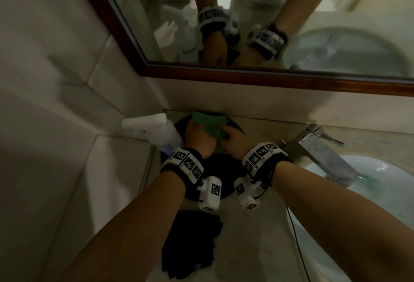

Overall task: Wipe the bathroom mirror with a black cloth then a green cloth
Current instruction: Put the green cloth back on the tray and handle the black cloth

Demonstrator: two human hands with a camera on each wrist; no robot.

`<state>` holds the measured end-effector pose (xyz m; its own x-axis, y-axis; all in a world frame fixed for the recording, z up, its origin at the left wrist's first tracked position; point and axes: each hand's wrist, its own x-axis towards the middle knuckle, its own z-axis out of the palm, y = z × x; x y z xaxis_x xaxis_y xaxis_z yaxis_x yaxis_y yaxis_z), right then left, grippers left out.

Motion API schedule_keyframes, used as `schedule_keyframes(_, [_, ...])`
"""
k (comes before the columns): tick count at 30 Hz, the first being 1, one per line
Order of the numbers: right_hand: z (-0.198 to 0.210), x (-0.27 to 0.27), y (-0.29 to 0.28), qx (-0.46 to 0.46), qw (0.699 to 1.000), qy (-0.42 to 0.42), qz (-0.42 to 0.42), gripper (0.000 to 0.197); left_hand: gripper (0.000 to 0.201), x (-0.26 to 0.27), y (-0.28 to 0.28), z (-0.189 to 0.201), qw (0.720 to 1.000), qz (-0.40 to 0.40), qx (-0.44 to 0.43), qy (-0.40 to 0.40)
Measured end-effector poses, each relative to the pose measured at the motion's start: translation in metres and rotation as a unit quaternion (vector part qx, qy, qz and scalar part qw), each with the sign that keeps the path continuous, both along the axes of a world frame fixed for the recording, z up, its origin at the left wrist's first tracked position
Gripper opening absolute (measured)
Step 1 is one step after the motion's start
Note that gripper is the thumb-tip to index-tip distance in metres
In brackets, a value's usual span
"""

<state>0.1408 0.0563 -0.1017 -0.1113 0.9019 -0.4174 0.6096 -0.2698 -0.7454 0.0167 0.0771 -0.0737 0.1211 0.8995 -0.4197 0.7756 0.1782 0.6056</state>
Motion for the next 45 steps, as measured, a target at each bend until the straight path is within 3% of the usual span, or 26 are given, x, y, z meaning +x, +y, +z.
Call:
schedule_keyframes(3, [-0.003, 0.005, -0.003, 0.041, 0.998, -0.049, 0.003, 0.043, 0.021, -0.003, -0.006, -0.001, 0.999, 0.012, 0.038, -0.035])
schedule_keyframes(8, [0.001, 0.011, -0.009, 0.086, 0.993, -0.078, -0.001, 0.033, 0.022, -0.017, -0.025, 0.003, 0.997, 0.033, -0.015, -0.063])
schedule_keyframes(12, [0.010, 0.005, -0.017, 0.044, 0.997, -0.063, 0.014, 0.031, 0.022, -0.029, -0.050, 0.013, 0.999, 0.007, -0.046, -0.011])
schedule_keyframes(15, [0.018, -0.004, -0.027, 0.004, 0.996, -0.075, 0.057, 0.032, 0.030, -0.046, -0.074, 0.010, 0.997, 0.049, -0.042, 0.031])
schedule_keyframes(22, [0.038, -0.028, -0.076, -0.035, 0.983, -0.040, 0.173, 0.016, 0.028, -0.099, -0.148, -0.011, 0.983, 0.161, -0.069, 0.057])
schedule_keyframes(27, [0.035, -0.039, -0.101, -0.067, 0.957, -0.062, 0.276, 0.018, 0.054, -0.117, -0.196, -0.031, 0.968, 0.190, -0.112, 0.119])
schedule_keyframes(32, [0.028, -0.046, -0.121, -0.024, 0.938, -0.113, 0.325, 0.023, 0.057, -0.119, -0.215, -0.044, 0.967, 0.195, -0.098, 0.132])
schedule_keyframes(34, [0.023, -0.045, -0.126, -0.020, 0.935, -0.119, 0.333, 0.020, 0.051, -0.118, -0.217, -0.046, 0.968, 0.194, -0.096, 0.125])
schedule_keyframes(36, [0.020, -0.044, -0.129, -0.027, 0.928, -0.129, 0.348, 0.015, 0.029, -0.115, -0.218, -0.047, 0.969, 0.198, -0.091, 0.114])
schedule_keyframes(39, [0.017, -0.042, -0.130, -0.030, 0.926, -0.131, 0.354, 0.014, 0.029, -0.111, -0.223, -0.049, 0.974, 0.192, -0.083, 0.089])
schedule_keyframes(41, [0.016, -0.041, -0.130, -0.034, 0.925, -0.131, 0.356, 0.022, 0.012, -0.111, -0.225, -0.044, 0.978, 0.191, -0.069, 0.046])
schedule_keyframes(45, [0.020, -0.041, -0.129, -0.047, 0.925, -0.118, 0.359, 0.048, 0.024, -0.116, -0.216, -0.018, 0.987, 0.137, -0.059, -0.061])
